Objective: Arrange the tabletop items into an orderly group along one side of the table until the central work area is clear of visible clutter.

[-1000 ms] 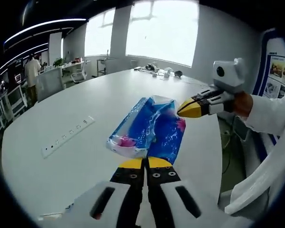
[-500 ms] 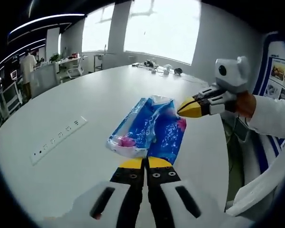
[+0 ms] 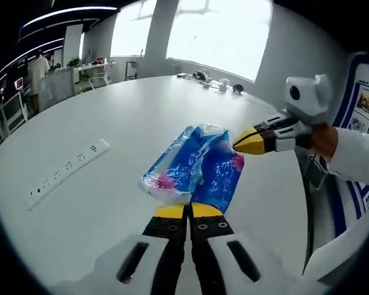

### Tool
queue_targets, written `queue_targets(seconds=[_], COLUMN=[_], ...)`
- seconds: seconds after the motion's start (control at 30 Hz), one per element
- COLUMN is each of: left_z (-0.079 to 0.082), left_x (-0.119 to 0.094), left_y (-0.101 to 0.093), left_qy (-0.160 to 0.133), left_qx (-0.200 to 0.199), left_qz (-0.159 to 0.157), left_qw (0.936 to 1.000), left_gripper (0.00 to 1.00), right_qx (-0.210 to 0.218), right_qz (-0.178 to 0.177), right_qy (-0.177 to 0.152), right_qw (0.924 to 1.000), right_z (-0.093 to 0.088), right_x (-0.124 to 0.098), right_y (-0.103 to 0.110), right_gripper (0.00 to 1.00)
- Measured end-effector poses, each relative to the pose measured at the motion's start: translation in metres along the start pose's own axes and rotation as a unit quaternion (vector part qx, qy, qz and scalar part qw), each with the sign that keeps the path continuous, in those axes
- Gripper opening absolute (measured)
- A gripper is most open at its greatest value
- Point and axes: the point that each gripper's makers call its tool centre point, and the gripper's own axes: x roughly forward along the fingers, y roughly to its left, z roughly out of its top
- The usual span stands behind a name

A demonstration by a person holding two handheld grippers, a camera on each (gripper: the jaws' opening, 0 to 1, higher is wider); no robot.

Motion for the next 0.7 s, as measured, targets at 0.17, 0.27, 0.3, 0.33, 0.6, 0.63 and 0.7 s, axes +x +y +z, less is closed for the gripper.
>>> queue_targets(seconds=[0.17, 0.27, 0.3, 0.33, 0.6, 0.63, 0.7], left_z=[-0.001, -0.001, -0.001, 0.000, 0.002, 0.003, 0.004], left_x=[0.013, 0.019, 0.021, 0.023, 0.034, 0.036, 0.039], left_y=[0.007, 0.011, 0.013, 0.015, 0.030, 0.031, 0.036], left_qy=[0.003, 0.003, 0.003, 0.002, 0.002, 0.001, 0.001], left_qx=[-0.008, -0.011, -0.011, -0.012, -0.019, -0.019, -0.021], left_qz=[0.006, 0.007, 0.007, 0.008, 0.019, 0.019, 0.023], left_qw=[0.9999, 0.9999, 0.9999, 0.9999, 0.9996, 0.9996, 0.9995], left_gripper=[0.00, 0.00, 0.00, 0.00, 0.00, 0.00, 0.00], right_qx=[0.003, 0.007, 0.007, 0.007, 0.015, 0.014, 0.015], right_qz=[-0.003, -0.004, -0.004, -0.004, -0.004, -0.006, -0.007], right_qy=[0.005, 0.007, 0.007, 0.008, 0.010, 0.011, 0.010], right_qw=[1.0000, 0.9999, 0.9999, 0.9999, 0.9998, 0.9998, 0.9998], right_z=[-0.004, -0.005, -0.006, -0.007, -0.010, -0.010, -0.009], right_x=[0.011, 0.017, 0.017, 0.020, 0.034, 0.036, 0.041], right_y=[-0.012, -0.019, -0.019, -0.021, -0.029, -0.030, -0.032], right_gripper=[0.00, 0.00, 0.00, 0.00, 0.00, 0.00, 0.00])
